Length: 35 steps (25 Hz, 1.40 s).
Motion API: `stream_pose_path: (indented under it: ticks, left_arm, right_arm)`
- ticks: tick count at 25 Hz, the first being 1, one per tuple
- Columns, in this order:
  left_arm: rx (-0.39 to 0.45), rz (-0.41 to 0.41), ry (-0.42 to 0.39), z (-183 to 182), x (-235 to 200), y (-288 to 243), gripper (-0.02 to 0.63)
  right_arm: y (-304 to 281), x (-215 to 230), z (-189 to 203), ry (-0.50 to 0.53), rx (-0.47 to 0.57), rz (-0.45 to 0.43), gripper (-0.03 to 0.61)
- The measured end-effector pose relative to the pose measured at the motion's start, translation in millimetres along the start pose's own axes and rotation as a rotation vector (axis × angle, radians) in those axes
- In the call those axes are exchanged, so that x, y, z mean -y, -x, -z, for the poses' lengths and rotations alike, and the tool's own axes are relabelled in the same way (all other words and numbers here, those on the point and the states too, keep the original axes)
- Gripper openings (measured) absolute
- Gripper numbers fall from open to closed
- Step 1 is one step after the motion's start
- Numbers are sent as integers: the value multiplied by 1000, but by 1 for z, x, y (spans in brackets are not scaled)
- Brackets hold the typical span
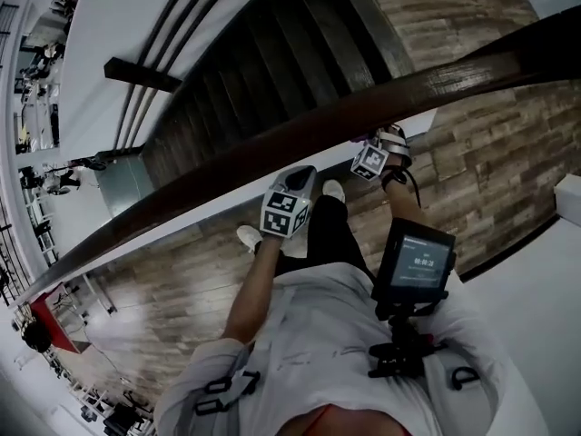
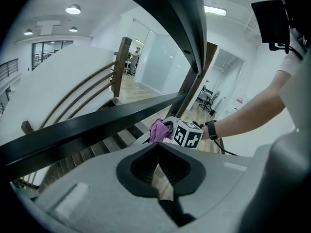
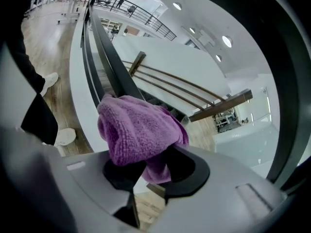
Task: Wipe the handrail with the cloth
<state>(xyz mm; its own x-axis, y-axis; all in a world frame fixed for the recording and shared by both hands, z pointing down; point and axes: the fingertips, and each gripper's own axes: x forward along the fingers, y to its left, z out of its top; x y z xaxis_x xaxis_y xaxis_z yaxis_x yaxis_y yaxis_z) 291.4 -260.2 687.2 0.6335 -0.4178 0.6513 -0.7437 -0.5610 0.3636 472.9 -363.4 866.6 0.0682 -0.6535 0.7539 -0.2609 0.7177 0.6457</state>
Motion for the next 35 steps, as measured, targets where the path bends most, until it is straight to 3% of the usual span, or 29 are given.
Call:
stream_pose_path:
  ticks: [4, 10, 13, 19, 22, 24, 26, 30, 35]
  left_arm:
    - [-3, 39, -33, -11, 28, -36, 0]
    - [4, 70, -59, -22, 52, -58, 0]
    - [1, 63, -52, -18, 57, -60, 0]
    - [7, 37, -31, -3, 61, -48, 0]
    - [27, 33, -12, 7, 46, -20, 0]
    - [45, 21, 10, 16, 29, 11, 0]
    - [65, 0, 32, 28, 19, 36, 0]
    - [107, -90, 96, 64, -4, 85, 0]
    - [153, -268, 220, 126, -90, 195, 0]
  right_arm:
    - [2, 46, 42, -7, -17, 22, 110]
    - [-16, 71, 103, -154, -123, 62, 107]
    - [-30, 67, 124, -137, -154, 67, 109]
    - [-45, 58, 130, -91, -122, 64, 107]
    - [-35, 61, 126, -168, -169, -1, 84]
    - [-16, 54, 102, -296, -174, -54, 58]
    - [3, 37, 76, -343, -143, -72, 58]
    - [44, -37, -15, -228, 25, -131, 57]
    - [103, -168, -196, -85, 242, -276, 56]
